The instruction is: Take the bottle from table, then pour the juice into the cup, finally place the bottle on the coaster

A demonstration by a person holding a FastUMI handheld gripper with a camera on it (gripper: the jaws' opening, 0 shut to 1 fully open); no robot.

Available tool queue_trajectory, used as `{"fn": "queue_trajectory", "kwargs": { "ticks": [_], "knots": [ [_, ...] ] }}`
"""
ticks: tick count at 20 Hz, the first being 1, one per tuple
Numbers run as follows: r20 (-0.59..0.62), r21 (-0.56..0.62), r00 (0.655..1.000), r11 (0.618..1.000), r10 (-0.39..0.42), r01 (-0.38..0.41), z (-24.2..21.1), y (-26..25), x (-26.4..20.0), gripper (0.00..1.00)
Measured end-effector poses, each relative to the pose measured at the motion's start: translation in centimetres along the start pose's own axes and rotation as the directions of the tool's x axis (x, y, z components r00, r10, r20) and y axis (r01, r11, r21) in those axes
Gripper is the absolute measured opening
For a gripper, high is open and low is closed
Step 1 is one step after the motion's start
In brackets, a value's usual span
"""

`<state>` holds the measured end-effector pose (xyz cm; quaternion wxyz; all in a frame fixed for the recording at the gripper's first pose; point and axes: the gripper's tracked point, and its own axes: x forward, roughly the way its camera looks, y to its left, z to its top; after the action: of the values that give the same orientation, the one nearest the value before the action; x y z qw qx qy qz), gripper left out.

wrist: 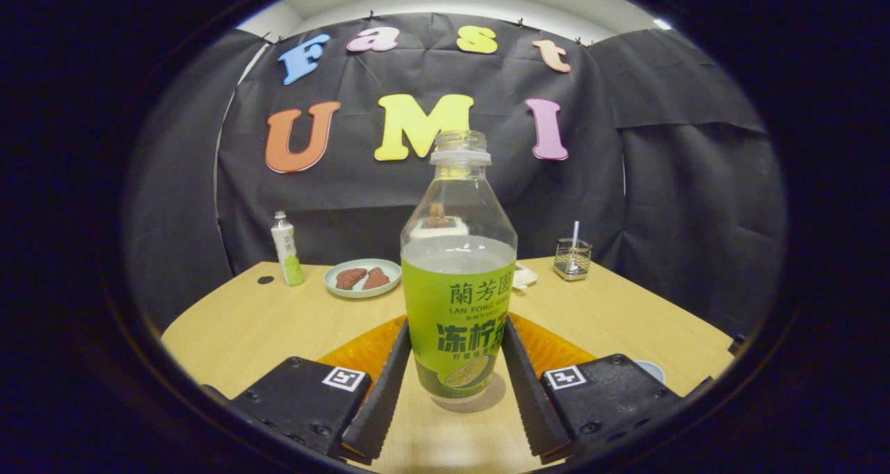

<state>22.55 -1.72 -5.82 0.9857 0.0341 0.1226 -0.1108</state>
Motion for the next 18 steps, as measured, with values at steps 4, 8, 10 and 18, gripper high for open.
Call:
{"fn": "queue_trajectory", "kwargs": {
  "ticks": [4, 8, 10, 18],
  "knots": [
    [-0.03, -0.008, 1.0, 1.0, 0.001, -0.001, -1.1, -0.8, 2.3, 0.79],
    [-0.072, -0.02, 0.997, 1.0, -0.005, 0.003, -3.0, -1.7, 4.1, 0.8],
    [-0.093, -0.012, 0.996, 1.0, 0.003, -0.005, -3.7, -1.8, 4.7, 0.8],
    [-0.12, -0.058, 0.992, 0.998, 0.026, -0.033, -5.0, -0.9, 5.7, 0.81]
  ]
}}
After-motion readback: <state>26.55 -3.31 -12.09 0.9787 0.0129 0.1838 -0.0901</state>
